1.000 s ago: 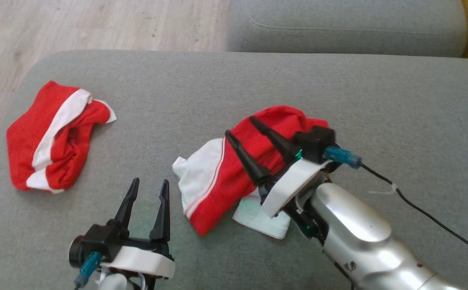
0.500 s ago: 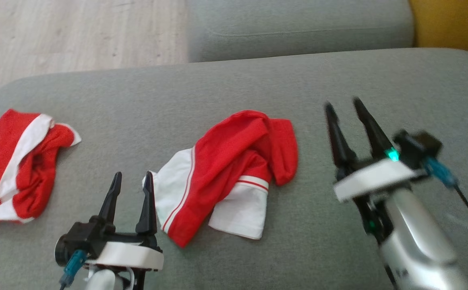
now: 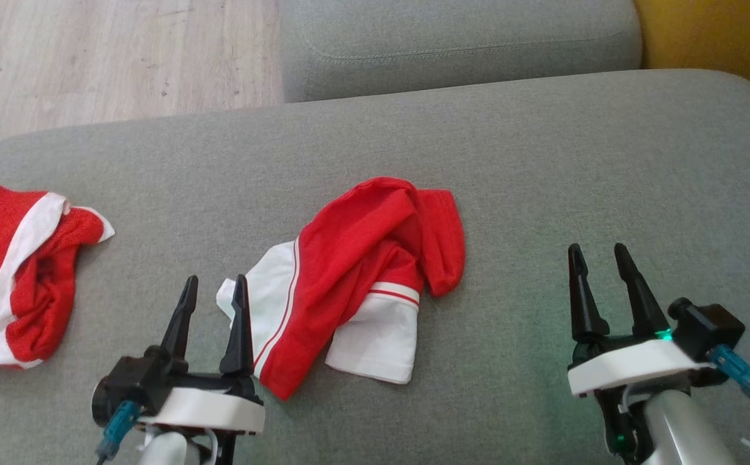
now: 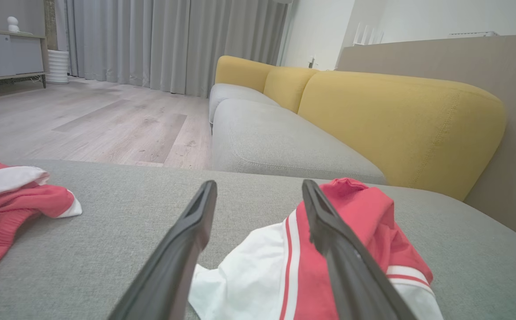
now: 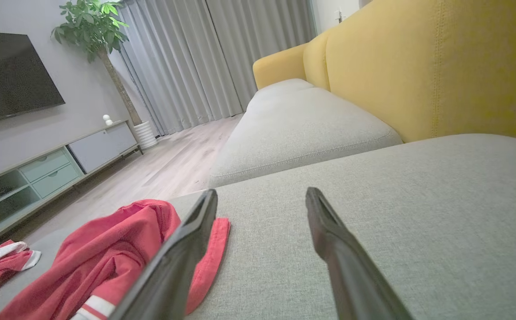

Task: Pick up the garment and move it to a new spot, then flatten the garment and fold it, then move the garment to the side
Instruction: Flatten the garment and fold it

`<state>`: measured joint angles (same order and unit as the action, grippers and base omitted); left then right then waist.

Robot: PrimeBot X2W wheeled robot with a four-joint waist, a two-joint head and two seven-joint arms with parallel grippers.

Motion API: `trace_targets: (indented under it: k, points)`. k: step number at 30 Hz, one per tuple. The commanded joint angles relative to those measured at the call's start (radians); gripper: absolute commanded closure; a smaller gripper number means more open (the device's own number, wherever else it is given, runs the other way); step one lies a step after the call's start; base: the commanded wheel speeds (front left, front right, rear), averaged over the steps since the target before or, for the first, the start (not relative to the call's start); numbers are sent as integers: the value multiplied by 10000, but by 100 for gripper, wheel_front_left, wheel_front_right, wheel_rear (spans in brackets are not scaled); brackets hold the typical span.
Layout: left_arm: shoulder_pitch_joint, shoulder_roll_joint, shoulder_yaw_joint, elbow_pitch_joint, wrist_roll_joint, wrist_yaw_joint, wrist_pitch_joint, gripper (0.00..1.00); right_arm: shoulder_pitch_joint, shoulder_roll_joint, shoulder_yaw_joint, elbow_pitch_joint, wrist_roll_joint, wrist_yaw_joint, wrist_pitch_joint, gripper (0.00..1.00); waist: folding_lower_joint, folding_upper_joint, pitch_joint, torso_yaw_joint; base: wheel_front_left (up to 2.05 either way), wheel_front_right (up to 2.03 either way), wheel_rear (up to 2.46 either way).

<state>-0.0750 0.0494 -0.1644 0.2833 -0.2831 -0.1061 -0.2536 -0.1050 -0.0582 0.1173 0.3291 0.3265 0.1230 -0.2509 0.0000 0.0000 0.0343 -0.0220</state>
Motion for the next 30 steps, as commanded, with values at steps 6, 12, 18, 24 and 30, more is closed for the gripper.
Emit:
trace_targets:
  k: [6,12,18,24,30]
  points:
    - [-505,9,15,-377,-53,-77,-82,0,-604,73,101,-296,-456,77,-108,0,0,0,367,362,0,0,0]
    - [-753,9,-164,-344,-128,-85,-82,0,-1454,-148,471,483,-730,77,-39,0,0,0,852,871,0,0,0]
    - [-1021,9,-434,-299,-355,-60,-82,0,-3161,-488,764,2031,-467,77,967,0,0,0,1393,1487,0,0,0]
    - [-1258,8,-878,-264,-574,-1,-82,0,-4665,-815,1224,3887,89,77,2402,0,0,0,1792,2116,0,0,0]
    - [-1367,8,-1109,-247,-688,73,-82,0,-5658,-1129,1821,5435,501,77,3394,0,0,0,2009,2496,0,0,0]
